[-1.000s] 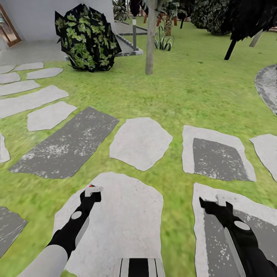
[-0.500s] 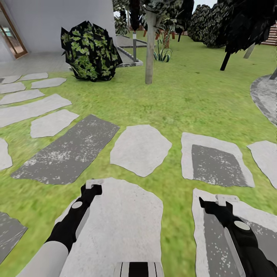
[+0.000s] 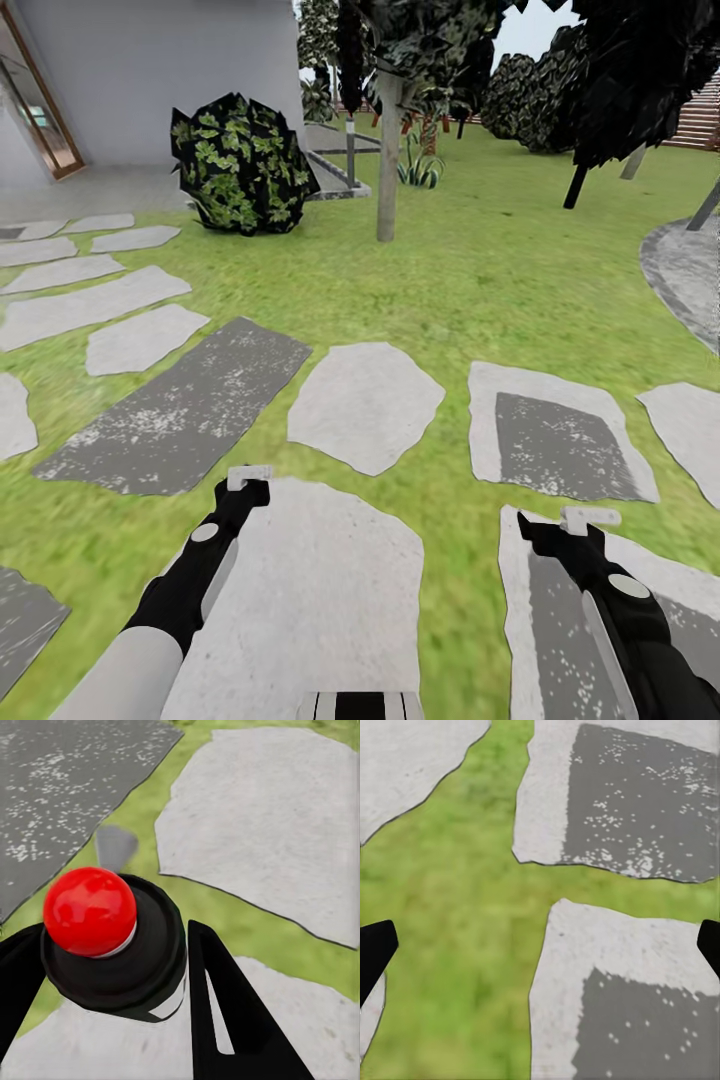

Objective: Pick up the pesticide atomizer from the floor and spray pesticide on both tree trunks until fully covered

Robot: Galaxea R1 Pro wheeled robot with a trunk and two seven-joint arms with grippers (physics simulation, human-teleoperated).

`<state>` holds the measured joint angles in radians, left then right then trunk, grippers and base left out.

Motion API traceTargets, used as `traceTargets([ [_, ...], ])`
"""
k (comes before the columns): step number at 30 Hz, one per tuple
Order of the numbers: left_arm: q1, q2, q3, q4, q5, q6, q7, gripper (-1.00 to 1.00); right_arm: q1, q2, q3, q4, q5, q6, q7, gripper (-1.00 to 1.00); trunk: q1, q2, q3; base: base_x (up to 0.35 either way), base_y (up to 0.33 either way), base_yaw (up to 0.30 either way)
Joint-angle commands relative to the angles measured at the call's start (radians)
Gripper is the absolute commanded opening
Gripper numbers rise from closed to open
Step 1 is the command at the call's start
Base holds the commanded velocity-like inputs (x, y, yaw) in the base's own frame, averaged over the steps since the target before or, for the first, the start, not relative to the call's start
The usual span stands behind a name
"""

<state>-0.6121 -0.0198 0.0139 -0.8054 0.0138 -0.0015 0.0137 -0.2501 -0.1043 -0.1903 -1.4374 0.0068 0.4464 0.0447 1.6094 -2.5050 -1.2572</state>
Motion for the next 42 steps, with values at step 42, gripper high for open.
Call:
traceTargets([
  [42,0.001,-0.001,0.002,0.0,0.0,0.0,0.0,-1.0,0.0,-0.002,-0.006,-0.003,0.004,0.0,-0.006,1.0,-0.071,0.117,0.135,0.0,0.0,0.0],
])
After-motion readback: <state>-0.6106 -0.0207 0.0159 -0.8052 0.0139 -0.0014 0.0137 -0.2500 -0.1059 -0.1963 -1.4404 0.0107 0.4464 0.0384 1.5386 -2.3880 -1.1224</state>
